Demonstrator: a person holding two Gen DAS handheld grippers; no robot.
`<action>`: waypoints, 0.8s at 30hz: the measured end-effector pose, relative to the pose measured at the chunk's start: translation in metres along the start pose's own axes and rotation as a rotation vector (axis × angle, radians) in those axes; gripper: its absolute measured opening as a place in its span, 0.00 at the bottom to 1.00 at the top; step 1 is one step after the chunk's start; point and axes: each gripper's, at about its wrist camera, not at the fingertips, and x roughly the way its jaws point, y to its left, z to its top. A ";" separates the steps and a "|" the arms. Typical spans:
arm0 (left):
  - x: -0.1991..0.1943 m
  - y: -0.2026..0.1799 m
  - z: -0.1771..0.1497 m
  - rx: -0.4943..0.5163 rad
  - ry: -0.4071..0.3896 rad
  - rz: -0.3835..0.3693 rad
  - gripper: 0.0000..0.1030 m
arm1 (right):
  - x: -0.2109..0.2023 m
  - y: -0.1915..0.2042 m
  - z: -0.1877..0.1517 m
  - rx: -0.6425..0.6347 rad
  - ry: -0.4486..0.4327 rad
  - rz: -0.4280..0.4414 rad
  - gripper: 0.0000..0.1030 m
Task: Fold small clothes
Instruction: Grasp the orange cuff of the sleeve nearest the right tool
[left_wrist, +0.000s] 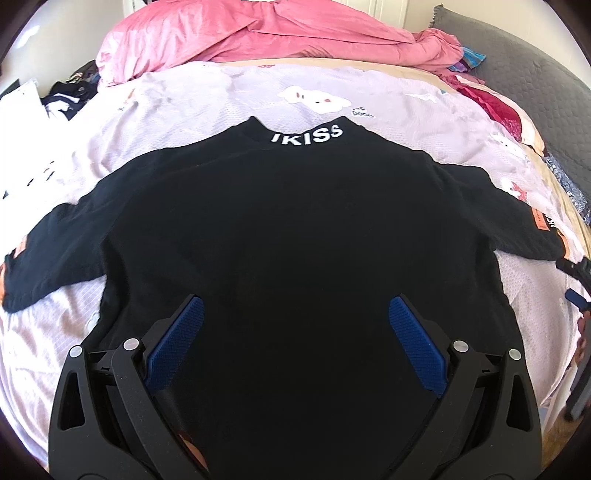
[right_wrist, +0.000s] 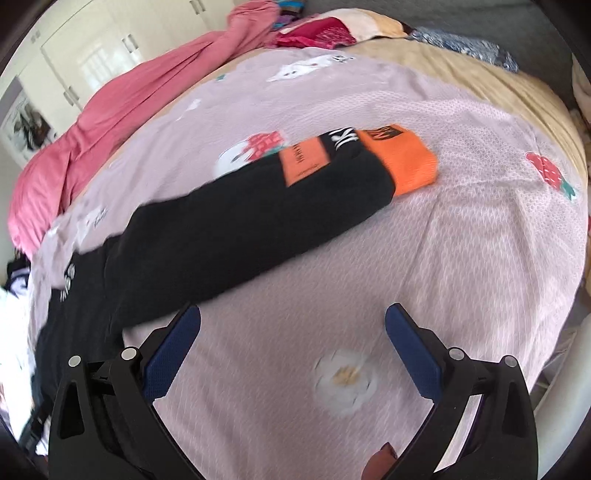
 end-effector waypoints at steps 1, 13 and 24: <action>0.002 -0.001 0.003 0.003 0.001 -0.001 0.91 | 0.002 -0.004 0.005 0.011 -0.004 0.000 0.96; 0.025 -0.002 0.033 -0.024 -0.020 0.005 0.91 | 0.052 -0.036 0.069 0.171 0.013 -0.015 0.96; 0.037 0.020 0.033 -0.043 -0.020 0.022 0.91 | 0.062 -0.058 0.089 0.226 -0.096 0.027 0.35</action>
